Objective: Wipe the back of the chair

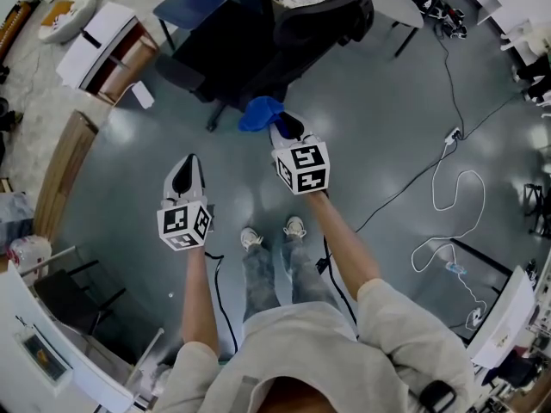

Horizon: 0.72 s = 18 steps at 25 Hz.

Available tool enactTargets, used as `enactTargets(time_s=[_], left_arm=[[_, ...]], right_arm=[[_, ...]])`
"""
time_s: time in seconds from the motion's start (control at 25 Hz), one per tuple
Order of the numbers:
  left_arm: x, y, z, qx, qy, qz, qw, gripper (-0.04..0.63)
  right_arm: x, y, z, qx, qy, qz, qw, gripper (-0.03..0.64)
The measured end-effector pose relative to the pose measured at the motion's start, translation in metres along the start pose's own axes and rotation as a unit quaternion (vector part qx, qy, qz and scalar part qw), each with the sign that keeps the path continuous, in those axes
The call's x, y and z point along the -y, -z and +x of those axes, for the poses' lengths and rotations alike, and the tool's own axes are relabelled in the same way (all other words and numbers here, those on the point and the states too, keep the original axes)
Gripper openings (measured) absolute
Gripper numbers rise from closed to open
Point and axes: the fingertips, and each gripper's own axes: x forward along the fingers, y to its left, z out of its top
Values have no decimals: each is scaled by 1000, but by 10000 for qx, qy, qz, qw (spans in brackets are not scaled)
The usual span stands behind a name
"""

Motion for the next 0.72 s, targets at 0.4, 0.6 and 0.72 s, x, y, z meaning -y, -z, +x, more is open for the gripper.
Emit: enactTargets(time_s=[0.4,0.6,0.72], left_arm=[[-7,-6,2,11,-158,37,9999,5],[3,-10,10,20,-71,75,9999,5],[15,-12,15,37,22,99,9999,5]], right_arm=[[7,-9,17,-3,-179,-123,9998,69],[19,-19,15,18,-163,-224,9996,69],[27,-22,9,37,-143,-297,9994,69]])
